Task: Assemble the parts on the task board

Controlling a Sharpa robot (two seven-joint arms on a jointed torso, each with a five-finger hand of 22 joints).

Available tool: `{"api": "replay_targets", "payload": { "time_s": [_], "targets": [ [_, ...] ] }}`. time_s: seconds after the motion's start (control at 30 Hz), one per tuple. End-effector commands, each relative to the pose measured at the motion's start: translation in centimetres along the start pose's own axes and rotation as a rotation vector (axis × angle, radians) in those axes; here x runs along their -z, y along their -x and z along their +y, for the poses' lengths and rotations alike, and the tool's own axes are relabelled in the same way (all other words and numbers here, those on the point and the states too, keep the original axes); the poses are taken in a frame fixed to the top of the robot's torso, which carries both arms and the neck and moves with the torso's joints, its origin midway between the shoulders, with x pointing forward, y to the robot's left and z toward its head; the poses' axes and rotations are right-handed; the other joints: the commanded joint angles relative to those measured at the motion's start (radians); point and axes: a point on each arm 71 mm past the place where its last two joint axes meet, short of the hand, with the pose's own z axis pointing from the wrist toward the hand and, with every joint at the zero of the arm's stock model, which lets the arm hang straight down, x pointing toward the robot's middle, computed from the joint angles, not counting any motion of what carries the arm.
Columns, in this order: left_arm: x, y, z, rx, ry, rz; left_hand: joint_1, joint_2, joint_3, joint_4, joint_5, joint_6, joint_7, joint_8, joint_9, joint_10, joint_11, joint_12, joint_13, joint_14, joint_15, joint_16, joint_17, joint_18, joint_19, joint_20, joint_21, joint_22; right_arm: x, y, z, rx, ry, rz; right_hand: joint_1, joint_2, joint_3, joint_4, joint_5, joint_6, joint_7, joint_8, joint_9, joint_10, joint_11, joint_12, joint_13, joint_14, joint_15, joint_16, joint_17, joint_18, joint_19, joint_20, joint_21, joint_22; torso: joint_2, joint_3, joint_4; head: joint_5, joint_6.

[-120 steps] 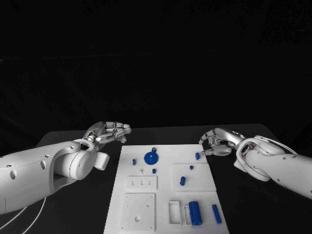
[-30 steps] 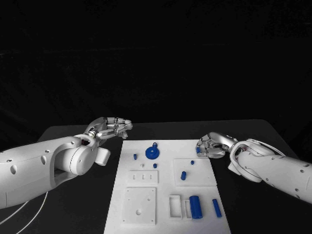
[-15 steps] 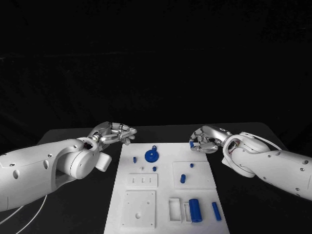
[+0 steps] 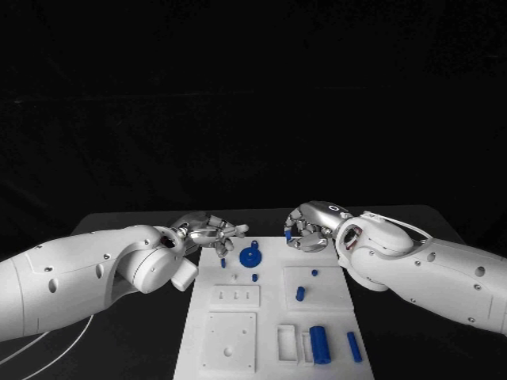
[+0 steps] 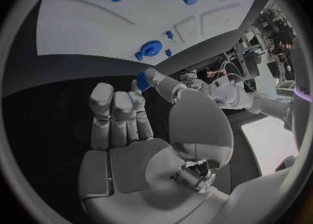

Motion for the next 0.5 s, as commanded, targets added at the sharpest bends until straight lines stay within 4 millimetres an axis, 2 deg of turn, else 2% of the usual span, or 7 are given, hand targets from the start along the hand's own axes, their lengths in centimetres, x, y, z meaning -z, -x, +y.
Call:
{"api": "replay_targets", "payload": {
  "time_s": [0.03,0.17,0.3,0.5],
  "targets": [
    [-0.2,-1.1,0.3,-0.041,0.091,0.045,-0.028,-0.005,0.014,0.000,-0.005,-0.005,-0.007,-0.008,-0.001,-0.013,-0.002,0.032,0.028,-0.002,-0.007,0.018,0.004,0.003,0.008,-0.054,0.015,0.022,-0.3,-0.1,1.0,0.065,-0.015,0.002,0.002,-0.006,0.008,0.001,-0.003,0.031,0.025,0.006,0.022,0.002,-0.003,0.000,-0.001,0.003,-0.006,-0.002,0.001,0.083,0.003,-0.005,0.006,0.011,-0.008,-0.0015,-0.0009,0.008,-0.003],
    [-0.4,-2.1,0.1,-0.046,0.114,0.068,-0.076,-0.008,0.030,0.002,-0.004,-0.007,-0.008,-0.012,0.001,-0.035,-0.002,0.064,0.057,-0.006,-0.009,0.032,0.005,0.002,0.005,-0.061,0.028,0.020,-0.6,-0.3,2.6,0.075,0.012,0.003,0.000,-0.010,0.011,0.006,-0.003,0.031,0.025,0.007,0.023,0.003,-0.003,0.000,-0.002,0.003,-0.006,-0.003,0.001,0.083,0.004,-0.005,0.006,0.010,-0.010,-0.0021,0.0002,0.021,-0.006],
    [-0.6,-2.6,0.0,-0.042,0.122,0.071,-0.107,-0.015,0.052,0.003,-0.004,-0.015,-0.006,-0.020,0.001,-0.056,0.000,0.090,0.080,-0.011,-0.008,0.040,0.001,-0.001,-0.002,-0.067,0.038,0.017,-0.7,-0.5,3.6,0.090,0.028,0.021,-0.002,-0.015,0.013,0.008,-0.004,0.031,0.025,0.007,0.024,0.003,-0.003,0.000,-0.002,0.004,-0.006,-0.003,0.001,0.083,0.005,-0.005,0.006,0.010,-0.011,-0.0034,0.0030,0.023,-0.009],
    [-0.6,-2.8,-0.1,-0.038,0.127,0.061,-0.138,-0.024,0.080,0.002,-0.005,-0.018,-0.003,-0.024,0.003,-0.080,0.003,0.101,0.094,-0.023,-0.005,0.039,-0.008,-0.004,-0.014,-0.071,0.043,0.014,-0.9,-0.7,5.1,0.099,0.053,0.027,-0.004,-0.024,0.013,0.011,-0.003,0.031,0.025,0.007,0.026,0.004,-0.003,-0.001,-0.002,0.004,-0.006,-0.003,0.001,0.083,0.007,-0.004,0.006,0.010,-0.008,-0.0031,-0.0007,0.026,-0.008]
  ]
}}
